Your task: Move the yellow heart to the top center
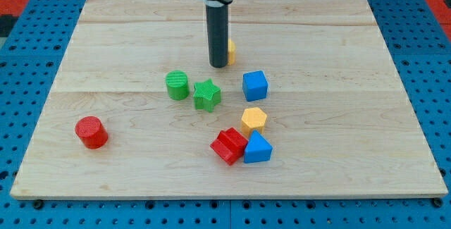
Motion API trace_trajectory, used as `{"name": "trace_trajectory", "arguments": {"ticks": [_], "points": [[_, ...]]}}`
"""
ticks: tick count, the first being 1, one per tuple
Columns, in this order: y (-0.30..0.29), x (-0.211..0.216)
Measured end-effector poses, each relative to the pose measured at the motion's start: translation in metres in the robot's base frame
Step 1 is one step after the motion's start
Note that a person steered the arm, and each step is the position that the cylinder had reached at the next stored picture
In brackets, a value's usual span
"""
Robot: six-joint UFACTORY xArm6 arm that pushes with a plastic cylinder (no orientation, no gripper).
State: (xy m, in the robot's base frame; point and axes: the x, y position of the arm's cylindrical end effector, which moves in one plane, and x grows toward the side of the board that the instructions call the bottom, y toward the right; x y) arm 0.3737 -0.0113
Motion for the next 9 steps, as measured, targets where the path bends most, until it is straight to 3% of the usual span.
{"name": "trace_trajectory", "arguments": {"ticks": [2,4,7,9], "points": [[0.062,-0.056],[0.017,-0.088],[0.09,-0.15],[0.035,-0.147]]}}
